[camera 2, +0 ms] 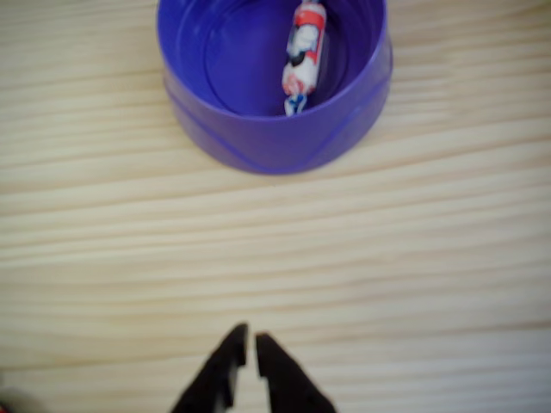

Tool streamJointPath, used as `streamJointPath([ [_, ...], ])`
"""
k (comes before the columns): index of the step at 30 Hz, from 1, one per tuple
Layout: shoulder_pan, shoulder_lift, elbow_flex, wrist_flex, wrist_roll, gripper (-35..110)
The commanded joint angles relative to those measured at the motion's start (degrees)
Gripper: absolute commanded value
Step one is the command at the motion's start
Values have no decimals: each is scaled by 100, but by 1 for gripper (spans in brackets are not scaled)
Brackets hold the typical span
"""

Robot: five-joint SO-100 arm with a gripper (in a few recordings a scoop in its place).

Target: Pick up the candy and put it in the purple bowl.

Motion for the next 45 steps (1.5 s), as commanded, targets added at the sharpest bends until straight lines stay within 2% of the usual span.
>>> streamJointPath([
  [1, -35, 158, -53, -44, 53, -1],
  [15, -26, 158, -79, -62, 70, -1],
  [26, -624, 88, -1178, 185, 299, -1],
  [30, -976, -694, -2039, 343, 202, -1],
  [37, -1679, -2602, -3771, 1239, -475, -1],
  [45, -3278, -3876, -4131, 1380, -448, 1],
])
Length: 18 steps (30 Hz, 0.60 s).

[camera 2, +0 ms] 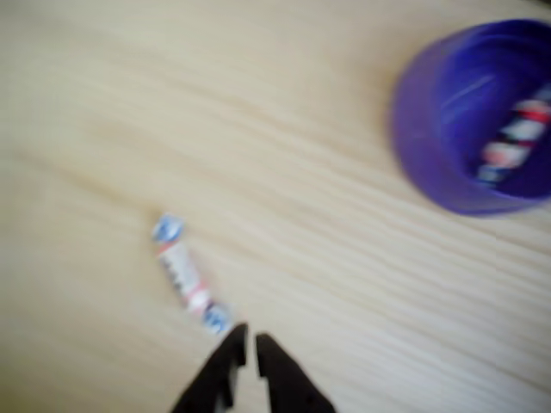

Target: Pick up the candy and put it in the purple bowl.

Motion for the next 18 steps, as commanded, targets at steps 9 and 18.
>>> streamJointPath([
  [9, -2039, -1134, -396, -193, 677, 15],
  [18, -2206, -2127, -9, -1292, 914, 20],
])
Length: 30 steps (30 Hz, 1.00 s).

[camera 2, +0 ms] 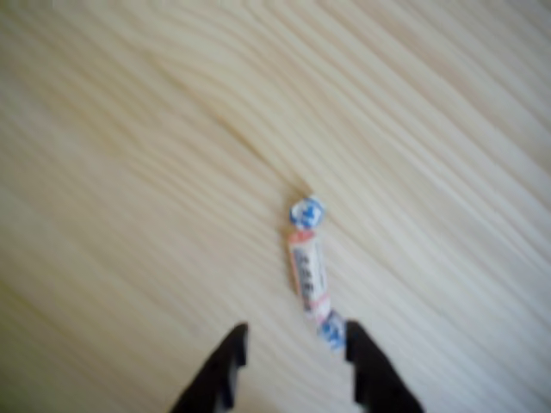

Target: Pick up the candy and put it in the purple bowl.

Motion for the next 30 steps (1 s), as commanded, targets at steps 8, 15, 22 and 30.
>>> streamJointPath([
  [8, 185, -1195, 334, -1072, 193, 20],
  [15, 290, -1740, 343, -1433, 202, 20],
  [22, 290, -2021, 229, -1406, 272, 20],
  [30, 123, -1907, 325, -1564, 457, 7],
])
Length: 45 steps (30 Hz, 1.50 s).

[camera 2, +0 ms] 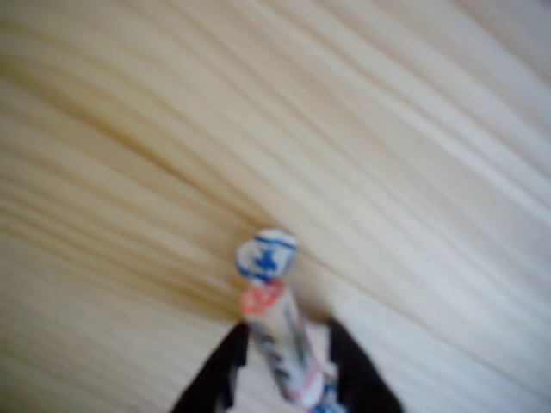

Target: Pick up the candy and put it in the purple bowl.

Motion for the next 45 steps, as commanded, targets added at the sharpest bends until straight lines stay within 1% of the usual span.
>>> streamJointPath([
  [1, -158, 167, -70, -88, 123, 0],
  [7, -202, 466, 35, 9, 272, -1],
  [11, 114, 1169, -26, 387, 149, -1],
  [15, 1055, 1837, -360, 765, -299, -1],
  [20, 2619, 1767, -1160, 1037, -861, -1],
  [23, 3498, 1213, -1767, 1028, -923, -1],
  [25, 4025, 545, -2382, 1143, -782, -1],
  [29, 4685, -404, -3287, 1169, -659, -1],
  [38, 4931, -2004, -4790, 967, -448, -1],
  [45, 4904, -2654, -5353, 861, -431, -1],
])
